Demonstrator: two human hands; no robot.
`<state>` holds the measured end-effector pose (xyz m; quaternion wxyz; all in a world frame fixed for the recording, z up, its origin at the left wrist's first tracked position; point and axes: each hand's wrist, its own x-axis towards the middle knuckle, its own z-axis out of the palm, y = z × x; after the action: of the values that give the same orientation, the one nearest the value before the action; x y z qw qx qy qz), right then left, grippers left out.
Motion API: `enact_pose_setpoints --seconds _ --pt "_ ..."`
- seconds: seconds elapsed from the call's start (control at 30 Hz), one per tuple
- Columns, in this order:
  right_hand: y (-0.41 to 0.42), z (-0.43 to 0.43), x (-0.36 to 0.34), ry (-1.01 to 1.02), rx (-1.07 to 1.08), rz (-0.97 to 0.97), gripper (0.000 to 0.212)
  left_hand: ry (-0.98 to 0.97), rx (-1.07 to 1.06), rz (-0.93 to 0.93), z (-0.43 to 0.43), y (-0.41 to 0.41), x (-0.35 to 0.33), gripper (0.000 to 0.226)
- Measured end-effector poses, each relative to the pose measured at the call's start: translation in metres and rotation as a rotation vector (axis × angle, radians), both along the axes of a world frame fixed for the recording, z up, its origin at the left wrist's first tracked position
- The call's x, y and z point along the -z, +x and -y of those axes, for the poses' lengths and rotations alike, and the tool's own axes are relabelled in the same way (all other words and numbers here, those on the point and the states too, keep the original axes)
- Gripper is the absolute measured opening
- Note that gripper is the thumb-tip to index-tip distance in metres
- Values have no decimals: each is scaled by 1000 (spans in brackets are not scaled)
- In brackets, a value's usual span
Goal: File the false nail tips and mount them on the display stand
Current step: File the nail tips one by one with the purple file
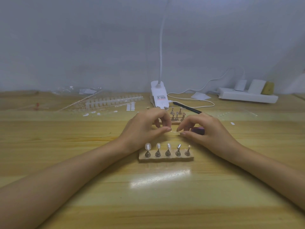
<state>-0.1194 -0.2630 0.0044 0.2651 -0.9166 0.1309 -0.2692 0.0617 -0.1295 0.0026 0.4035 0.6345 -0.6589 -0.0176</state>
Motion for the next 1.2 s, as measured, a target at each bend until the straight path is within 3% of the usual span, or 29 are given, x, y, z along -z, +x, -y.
enact_pose_setpoints --seconds 0.33,0.93,1.1,1.2 --pt "-1 2 -2 149 -48 30 23 -132 -88 173 -4 -4 0 17" --pt "-1 6 0 251 -150 20 26 -200 -89 186 -5 -4 -1 9" --pt "-1 2 -2 175 -91 85 20 -164 -39 36 -3 0 -2 9" --pt "-3 -1 -1 102 -58 122 23 -146 -30 86 -3 -2 -1 9"
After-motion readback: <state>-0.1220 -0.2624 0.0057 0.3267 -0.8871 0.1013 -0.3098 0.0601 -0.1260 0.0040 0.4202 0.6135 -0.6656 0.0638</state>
